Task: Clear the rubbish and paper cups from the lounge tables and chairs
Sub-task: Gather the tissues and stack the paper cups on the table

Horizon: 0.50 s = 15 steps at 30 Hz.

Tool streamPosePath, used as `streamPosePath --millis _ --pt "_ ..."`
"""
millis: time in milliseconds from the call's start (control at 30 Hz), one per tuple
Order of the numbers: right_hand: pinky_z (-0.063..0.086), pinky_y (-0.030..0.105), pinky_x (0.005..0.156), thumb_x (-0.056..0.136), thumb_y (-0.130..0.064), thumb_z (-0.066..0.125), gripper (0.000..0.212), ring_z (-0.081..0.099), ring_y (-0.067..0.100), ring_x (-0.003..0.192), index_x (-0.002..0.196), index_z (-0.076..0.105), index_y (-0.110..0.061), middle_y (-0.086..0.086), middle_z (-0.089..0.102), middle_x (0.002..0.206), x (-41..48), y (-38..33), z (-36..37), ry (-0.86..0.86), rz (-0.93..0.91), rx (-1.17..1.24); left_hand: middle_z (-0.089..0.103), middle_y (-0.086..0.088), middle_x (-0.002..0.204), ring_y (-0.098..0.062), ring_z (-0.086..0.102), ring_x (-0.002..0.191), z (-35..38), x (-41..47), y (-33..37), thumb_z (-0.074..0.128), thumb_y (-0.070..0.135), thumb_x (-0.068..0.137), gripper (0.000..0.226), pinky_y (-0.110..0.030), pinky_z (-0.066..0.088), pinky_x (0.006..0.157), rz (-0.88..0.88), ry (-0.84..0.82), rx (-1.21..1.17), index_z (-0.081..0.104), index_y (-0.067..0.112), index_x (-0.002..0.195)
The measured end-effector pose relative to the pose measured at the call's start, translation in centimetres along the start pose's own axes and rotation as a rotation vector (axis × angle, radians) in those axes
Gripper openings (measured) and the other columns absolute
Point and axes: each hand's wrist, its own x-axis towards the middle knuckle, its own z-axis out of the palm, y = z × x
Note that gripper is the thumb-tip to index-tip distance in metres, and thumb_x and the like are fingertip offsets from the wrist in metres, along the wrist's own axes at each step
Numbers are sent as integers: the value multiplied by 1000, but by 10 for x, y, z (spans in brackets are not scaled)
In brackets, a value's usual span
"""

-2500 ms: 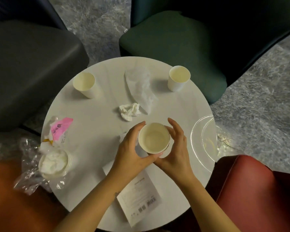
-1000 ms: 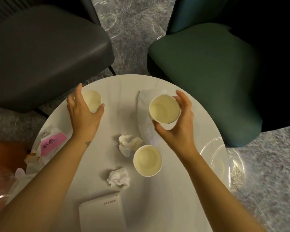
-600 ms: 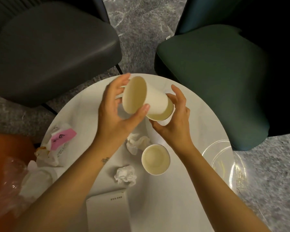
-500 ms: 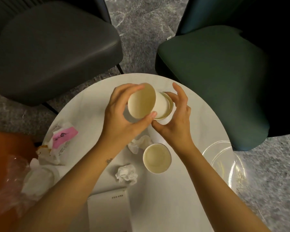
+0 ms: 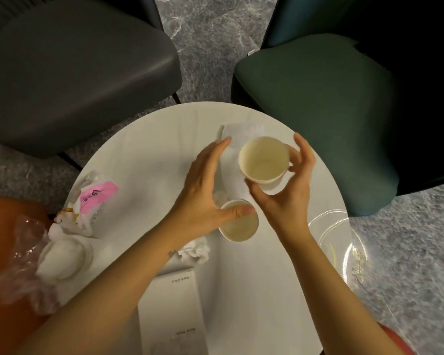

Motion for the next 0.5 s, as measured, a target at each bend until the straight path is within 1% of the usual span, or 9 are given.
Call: streamPosePath --millis 67,100,200,233,300,333,367,400,500 --pt "44 46 95 63 -32 80 92 46 11 111 132 20 -41 -40 36 120 -10 8 -11 78 46 -31 21 18 144 -2 23 133 11 -15 -7 78 47 61 100 -19 29 102 -48 -93 -40 11 47 136" --pt "43 46 95 63 -32 80 92 46 9 111 132 20 -39 -38 35 120 -14 12 -15 102 60 -43 22 20 142 0 23 132 17 -22 -11 80 46 60 104 -18 28 103 -57 -146 -29 8 50 135" --pt "44 46 96 64 -32 80 92 45 1 110 133 20 -33 -36 33 122 -28 23 -23 113 79 -66 18 34 134 14 15 124 31 -39 -20 79 47 60 107 -2 14 100 -2 -264 125 1 53 133" --pt "45 40 96 63 -30 82 93 46 -1 108 134 21 -29 -37 33 121 -32 28 -25 106 90 -67 20 32 134 13 17 123 34 -41 -23 79 44 62 104 -4 15 101 21 -276 174 5 50 134" --pt "45 16 90 62 -20 85 95 47 -11 105 136 25 -17 -43 36 117 -40 40 -29 88 103 -68 36 16 133 -2 32 124 40 -41 -25 78 33 66 90 -20 28 103 46 -259 221 25 33 137" --pt "42 7 86 61 -16 85 96 46 -16 104 136 26 -13 -46 36 116 -45 45 -30 78 110 -72 42 9 129 -9 38 120 41 -39 -25 77 27 66 80 -26 33 100 54 -228 228 34 24 134" --pt "41 3 83 61 -15 85 96 45 -18 103 137 26 -12 -47 35 116 -49 49 -31 65 120 -74 46 7 124 -9 42 115 41 -37 -23 77 23 66 73 -27 36 97 60 -187 225 41 19 130" --pt "41 3 82 61 -14 85 96 45 -18 103 137 25 -13 -48 34 116 -53 52 -32 48 132 -71 47 8 120 -5 42 111 39 -34 -22 78 22 65 70 -22 36 94 64 -142 213 44 17 127" --pt "41 8 81 61 -19 84 97 44 -18 104 136 22 -27 -51 32 115 -63 54 -33 11 166 -53 45 12 118 7 39 103 29 -26 -14 82 23 61 75 0 30 86 49 -12 151 45 18 126"
